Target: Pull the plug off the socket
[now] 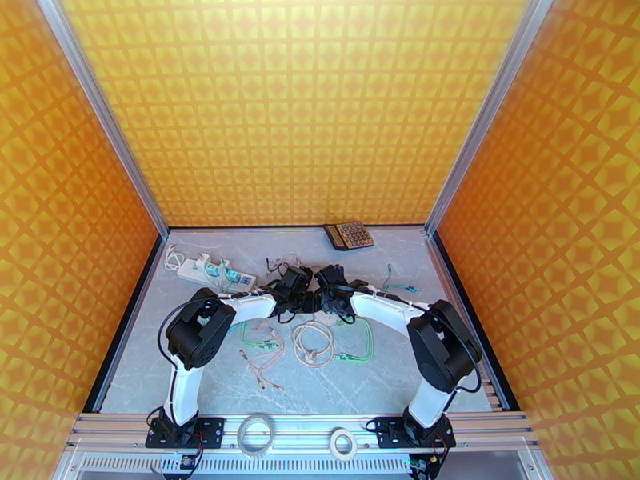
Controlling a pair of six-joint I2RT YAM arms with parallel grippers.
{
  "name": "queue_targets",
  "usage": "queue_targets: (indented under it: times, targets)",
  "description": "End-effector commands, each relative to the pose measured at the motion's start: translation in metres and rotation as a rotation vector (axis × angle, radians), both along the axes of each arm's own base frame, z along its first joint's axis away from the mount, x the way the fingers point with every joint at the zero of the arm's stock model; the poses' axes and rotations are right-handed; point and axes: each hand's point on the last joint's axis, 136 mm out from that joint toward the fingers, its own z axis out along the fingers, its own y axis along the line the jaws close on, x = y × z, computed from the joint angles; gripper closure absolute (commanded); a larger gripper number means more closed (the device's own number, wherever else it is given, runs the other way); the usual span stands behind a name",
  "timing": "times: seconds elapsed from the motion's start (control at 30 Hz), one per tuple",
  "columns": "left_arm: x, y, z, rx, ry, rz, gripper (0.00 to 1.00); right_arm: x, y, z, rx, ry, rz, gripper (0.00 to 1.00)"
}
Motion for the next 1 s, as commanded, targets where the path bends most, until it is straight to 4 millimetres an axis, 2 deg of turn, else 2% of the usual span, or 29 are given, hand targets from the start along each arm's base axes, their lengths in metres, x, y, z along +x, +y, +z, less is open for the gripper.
queue_targets:
  times: [0.0, 0.17, 0.33, 0.47, 0.6, 0.83, 0.97]
  targets:
    - [-0.057, 0.017, -0.086, 0.195, 0.213, -0.033, 0.72, 0.006, 0.043, 0.036, 0.316, -0.043, 0.092, 0.73]
    - [-0.058, 0.018, -0.088, 0.198, 0.218, -0.029, 0.74, 0.009, 0.021, 0.047, 0.399, -0.054, 0.044, 0.72]
    - [-0.056, 0.016, -0.083, 0.192, 0.206, -0.035, 0.74, 0.008, 0.020, 0.044, 0.407, -0.038, 0.041, 0.72]
    - [-0.055, 0.013, -0.080, 0.193, 0.197, -0.049, 0.73, 0.006, 0.021, 0.041, 0.347, -0.044, 0.043, 0.72]
    - [-0.057, 0.006, -0.080, 0.200, 0.193, -0.070, 0.73, 0.001, 0.035, 0.033, 0.236, -0.025, 0.082, 0.71]
    - [-0.058, 0.001, -0.079, 0.207, 0.191, -0.089, 0.74, -0.011, 0.079, 0.013, 0.090, 0.017, 0.197, 0.71]
    - [-0.058, 0.002, -0.080, 0.210, 0.191, -0.092, 0.74, -0.013, 0.081, 0.008, 0.095, 0.025, 0.200, 0.71]
